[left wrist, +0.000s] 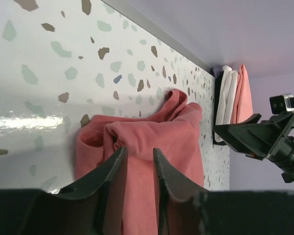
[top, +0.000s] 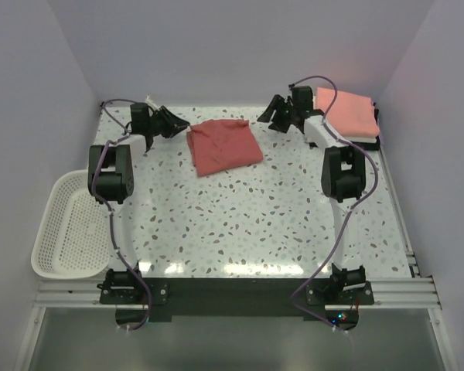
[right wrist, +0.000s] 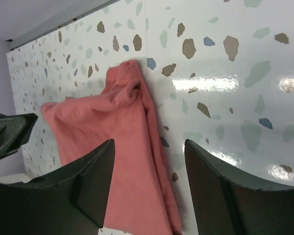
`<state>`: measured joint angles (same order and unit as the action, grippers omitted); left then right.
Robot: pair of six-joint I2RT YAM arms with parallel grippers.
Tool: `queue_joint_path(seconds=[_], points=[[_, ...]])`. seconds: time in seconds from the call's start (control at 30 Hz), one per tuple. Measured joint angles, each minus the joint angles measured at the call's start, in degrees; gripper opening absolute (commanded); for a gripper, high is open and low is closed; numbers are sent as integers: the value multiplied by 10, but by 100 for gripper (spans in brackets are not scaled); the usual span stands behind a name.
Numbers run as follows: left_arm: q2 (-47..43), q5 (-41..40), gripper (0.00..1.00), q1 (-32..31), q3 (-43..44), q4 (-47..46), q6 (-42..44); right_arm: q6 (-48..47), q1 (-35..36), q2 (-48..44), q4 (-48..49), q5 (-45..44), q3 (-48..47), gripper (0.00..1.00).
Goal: Fold and stack the t-shirts
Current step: Fold the tshirt
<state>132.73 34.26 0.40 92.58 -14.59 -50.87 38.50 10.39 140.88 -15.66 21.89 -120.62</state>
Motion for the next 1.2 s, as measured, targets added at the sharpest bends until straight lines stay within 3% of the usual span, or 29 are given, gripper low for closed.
queue_joint_path(seconds=[0.2,0.37,0.57,0.77,1.03,1.2], points=[[-23,-12,35,19,-57,-26,-8,-67,25,-64,-14,-69,41,63],[-60,-39,35,19,-117,-38,-12,-137,102,-76,-36,-150,25,63],[-107,-57,34,19,-171,-54,-26,-196,198,-43,-76,-223,-16,64],[-157,-73,33,10,-229,-58,-42,-206,222,11,-125,-267,-44,66],[-305,-133,33,-47,-330,-30,-53,-211,226,-22,-107,-294,42,76],[-414,-180,33,-101,-397,-5,-51,-205,240,-137,-65,-302,233,77]])
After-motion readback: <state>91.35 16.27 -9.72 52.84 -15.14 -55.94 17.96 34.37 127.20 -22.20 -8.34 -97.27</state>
